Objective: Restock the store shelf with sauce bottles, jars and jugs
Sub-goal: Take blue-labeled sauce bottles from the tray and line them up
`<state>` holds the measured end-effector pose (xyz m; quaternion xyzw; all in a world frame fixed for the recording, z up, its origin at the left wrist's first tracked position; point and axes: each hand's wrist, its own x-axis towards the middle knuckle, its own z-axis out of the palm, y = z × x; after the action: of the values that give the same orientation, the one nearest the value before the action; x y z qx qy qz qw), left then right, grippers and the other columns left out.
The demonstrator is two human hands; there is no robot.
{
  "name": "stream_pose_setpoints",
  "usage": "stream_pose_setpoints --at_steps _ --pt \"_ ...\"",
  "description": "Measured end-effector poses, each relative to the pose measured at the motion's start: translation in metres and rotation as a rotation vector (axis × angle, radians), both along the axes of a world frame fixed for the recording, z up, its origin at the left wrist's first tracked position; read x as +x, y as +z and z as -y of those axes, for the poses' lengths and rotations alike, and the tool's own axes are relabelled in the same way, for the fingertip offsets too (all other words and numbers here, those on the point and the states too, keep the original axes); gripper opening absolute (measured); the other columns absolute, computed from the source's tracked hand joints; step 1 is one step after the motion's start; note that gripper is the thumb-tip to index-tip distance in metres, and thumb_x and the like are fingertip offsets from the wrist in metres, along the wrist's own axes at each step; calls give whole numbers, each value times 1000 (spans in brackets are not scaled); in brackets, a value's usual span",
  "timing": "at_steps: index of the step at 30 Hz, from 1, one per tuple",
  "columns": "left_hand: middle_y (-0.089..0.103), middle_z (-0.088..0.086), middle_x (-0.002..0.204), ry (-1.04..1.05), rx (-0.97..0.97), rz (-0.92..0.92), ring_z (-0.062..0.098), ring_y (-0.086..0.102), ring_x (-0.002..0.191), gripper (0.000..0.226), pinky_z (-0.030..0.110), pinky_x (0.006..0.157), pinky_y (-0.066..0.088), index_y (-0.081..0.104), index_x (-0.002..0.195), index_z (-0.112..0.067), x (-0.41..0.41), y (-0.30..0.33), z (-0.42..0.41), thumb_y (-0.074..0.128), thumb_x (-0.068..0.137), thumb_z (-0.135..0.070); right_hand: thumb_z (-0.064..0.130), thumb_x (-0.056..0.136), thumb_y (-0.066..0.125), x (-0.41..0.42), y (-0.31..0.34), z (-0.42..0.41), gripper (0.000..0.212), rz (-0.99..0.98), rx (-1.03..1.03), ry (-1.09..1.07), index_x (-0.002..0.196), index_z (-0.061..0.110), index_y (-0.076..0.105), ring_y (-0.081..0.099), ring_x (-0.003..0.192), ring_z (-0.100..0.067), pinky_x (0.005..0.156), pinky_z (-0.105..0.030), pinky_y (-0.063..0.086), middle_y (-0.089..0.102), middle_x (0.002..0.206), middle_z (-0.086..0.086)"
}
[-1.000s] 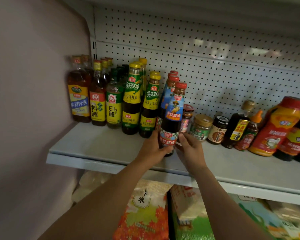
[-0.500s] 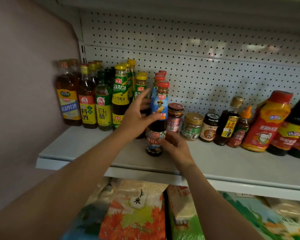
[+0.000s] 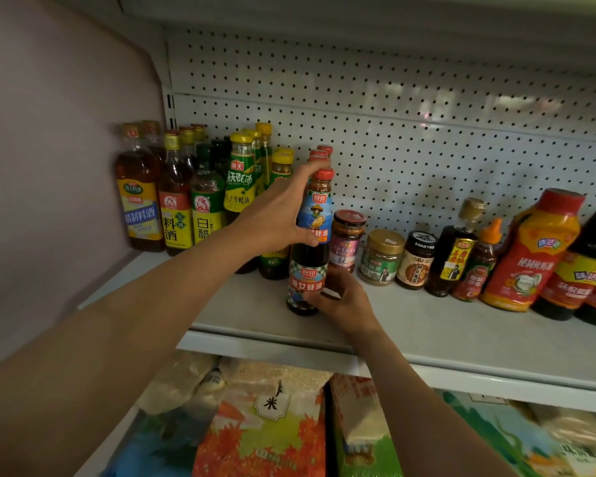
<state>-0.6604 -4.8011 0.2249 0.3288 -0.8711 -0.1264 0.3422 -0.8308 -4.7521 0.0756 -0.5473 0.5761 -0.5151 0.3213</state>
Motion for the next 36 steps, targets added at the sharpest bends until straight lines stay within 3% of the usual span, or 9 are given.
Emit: stream_pose_setpoints --at_steps 5,17,22,36 --pt "49 6 136 76 -28 44 23 55 121 119 46 92 54 16 144 -48 1 0 3 95 57 -27 32 79 84 2 3 -2 50 -36 15 9 116 34 52 59 107 2 84 -18 48 64 113 17" --pt "47 9 140 132 -78 84 26 52 124 120 49 98 50 15 144 -45 0 2 22 95 56 -32 34 84 80 10 4 1 52 -195 4 -87 125 25 50 59 102 -5 74 -6 41 62 115 9" --pt "48 11 139 164 -101 116 29 52 124 121 48 99 48 14 145 -43 -3 3 27 95 54 -35 34 86 78 12 4 5 54 -216 -15 -121 130 22 49 55 109 -6 88 -22 43 62 130 2" --pt "53 15 132 238 -165 187 32 50 121 122 44 97 42 12 147 -38 -17 4 44 93 56 -41 34 92 70 13 8 23 52 -268 51 -159 134 19 43 60 116 -19 98 -38 52 60 136 -2"
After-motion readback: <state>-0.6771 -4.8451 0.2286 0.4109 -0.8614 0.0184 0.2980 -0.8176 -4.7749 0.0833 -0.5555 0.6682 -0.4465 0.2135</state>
